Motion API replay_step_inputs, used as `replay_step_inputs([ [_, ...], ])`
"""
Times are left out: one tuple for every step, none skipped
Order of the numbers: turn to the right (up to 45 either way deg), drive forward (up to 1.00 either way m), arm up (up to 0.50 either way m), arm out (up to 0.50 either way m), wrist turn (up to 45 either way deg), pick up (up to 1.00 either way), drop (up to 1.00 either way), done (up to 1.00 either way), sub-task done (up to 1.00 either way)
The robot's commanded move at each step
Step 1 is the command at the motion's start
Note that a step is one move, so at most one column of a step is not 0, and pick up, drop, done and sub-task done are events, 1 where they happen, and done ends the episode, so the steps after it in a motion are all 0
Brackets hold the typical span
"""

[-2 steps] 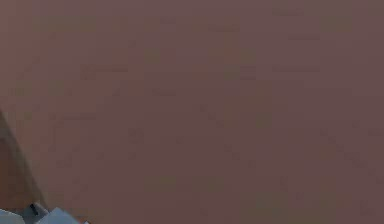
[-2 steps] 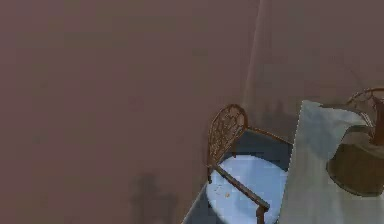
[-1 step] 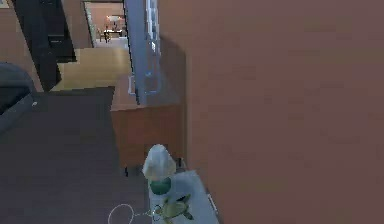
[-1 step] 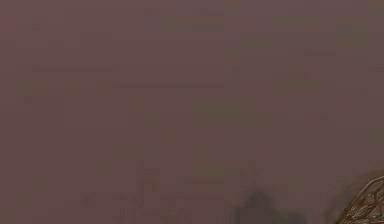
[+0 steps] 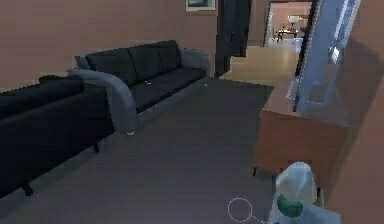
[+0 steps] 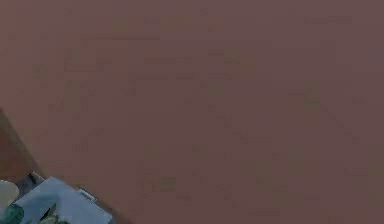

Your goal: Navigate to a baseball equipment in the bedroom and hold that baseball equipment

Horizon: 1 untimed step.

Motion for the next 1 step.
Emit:
replay_step_inputs([
  [-42.0,0.0,0.0,0.0,0.0,0.0,0.0,0.0,0.0],
])
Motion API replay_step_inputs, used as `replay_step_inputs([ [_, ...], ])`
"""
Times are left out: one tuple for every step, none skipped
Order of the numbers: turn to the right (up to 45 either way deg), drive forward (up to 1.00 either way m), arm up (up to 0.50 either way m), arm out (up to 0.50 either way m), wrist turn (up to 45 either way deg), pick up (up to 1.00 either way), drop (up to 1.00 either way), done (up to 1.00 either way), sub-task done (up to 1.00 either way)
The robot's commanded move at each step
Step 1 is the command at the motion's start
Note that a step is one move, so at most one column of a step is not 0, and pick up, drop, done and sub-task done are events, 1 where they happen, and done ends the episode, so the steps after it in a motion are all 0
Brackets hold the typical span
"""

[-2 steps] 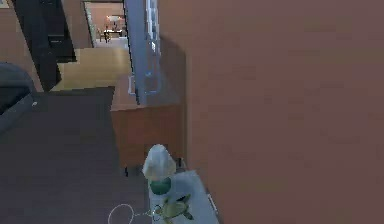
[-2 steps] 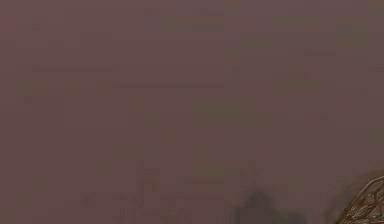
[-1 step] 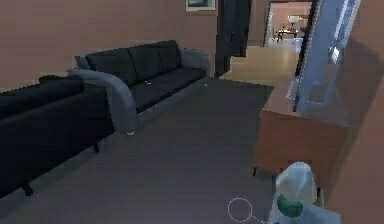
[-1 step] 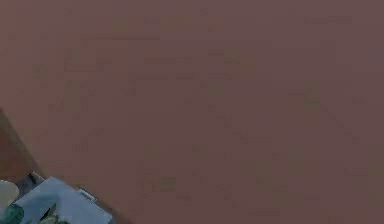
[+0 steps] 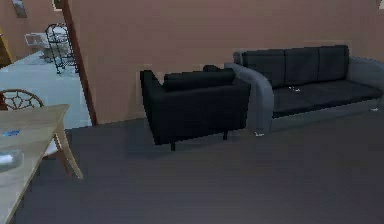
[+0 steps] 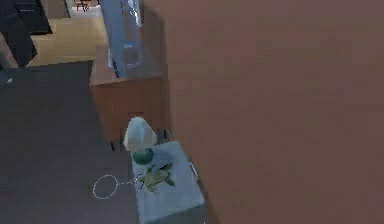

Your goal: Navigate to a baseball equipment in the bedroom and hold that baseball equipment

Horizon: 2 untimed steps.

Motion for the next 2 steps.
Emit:
replay_step_inputs([
  [0.0,0.45,0.0,0.0,0.0,0.0,0.0,0.0,0.0],
  [45.0,0.0,0.0,0.0,0.0,0.0,0.0,0.0,0.0],
])
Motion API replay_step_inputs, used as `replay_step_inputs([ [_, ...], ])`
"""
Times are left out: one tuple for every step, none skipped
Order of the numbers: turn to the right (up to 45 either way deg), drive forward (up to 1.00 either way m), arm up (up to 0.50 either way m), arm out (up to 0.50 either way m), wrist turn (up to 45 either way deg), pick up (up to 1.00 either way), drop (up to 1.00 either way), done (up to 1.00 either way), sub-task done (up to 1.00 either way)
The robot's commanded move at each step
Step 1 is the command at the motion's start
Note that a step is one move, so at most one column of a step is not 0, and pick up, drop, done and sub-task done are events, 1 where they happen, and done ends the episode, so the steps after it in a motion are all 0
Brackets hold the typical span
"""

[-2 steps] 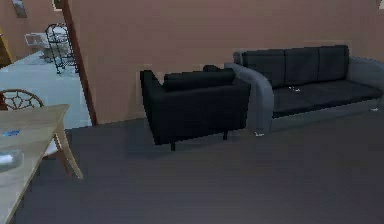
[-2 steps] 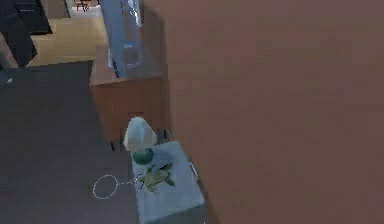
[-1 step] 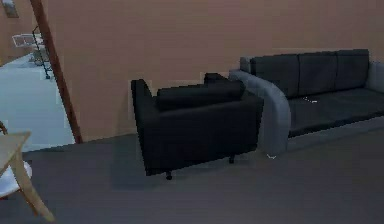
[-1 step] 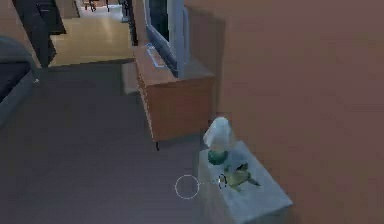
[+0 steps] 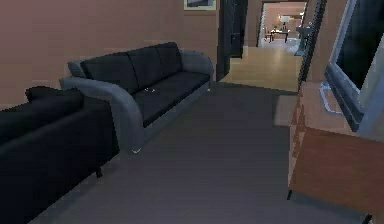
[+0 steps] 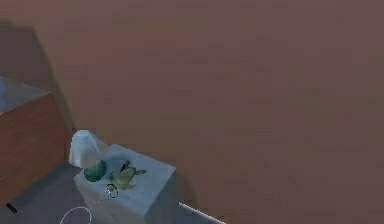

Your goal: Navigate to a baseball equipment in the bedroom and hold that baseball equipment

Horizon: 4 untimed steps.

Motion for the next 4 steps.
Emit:
replay_step_inputs([
  [15.0,0.0,0.0,0.0,0.0,0.0,0.0,0.0,0.0],
  [0.0,1.0,0.0,0.0,0.0,0.0,0.0,0.0,0.0],
  [0.0,1.0,0.0,0.0,0.0,0.0,0.0,0.0,0.0],
  [0.0,1.0,0.0,0.0,0.0,0.0,0.0,0.0,0.0],
])
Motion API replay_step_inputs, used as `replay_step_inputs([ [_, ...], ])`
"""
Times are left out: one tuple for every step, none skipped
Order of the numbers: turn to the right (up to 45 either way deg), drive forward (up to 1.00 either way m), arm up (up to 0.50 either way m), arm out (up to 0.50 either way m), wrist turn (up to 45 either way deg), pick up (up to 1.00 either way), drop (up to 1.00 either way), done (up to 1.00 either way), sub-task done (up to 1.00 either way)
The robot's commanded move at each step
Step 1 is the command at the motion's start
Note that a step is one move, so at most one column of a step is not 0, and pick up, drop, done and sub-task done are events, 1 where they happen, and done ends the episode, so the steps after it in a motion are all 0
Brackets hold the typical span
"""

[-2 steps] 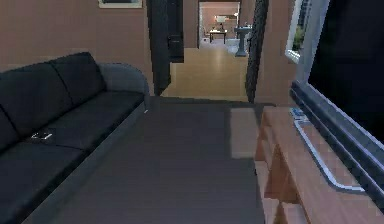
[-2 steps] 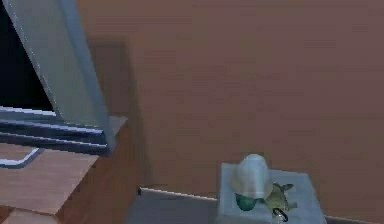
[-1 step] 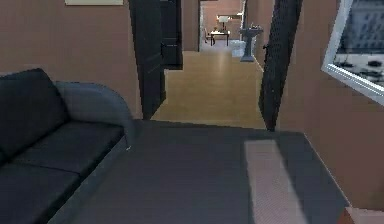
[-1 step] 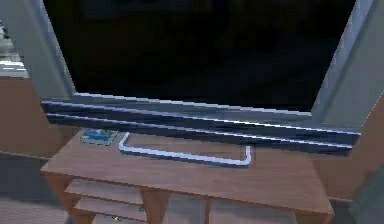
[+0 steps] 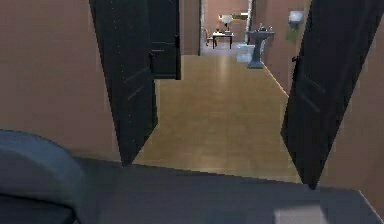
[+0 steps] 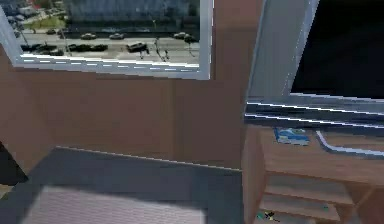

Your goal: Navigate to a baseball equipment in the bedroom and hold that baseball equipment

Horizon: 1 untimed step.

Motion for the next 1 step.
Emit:
replay_step_inputs([
  [0.0,1.0,0.0,0.0,0.0,0.0,0.0,0.0,0.0],
])
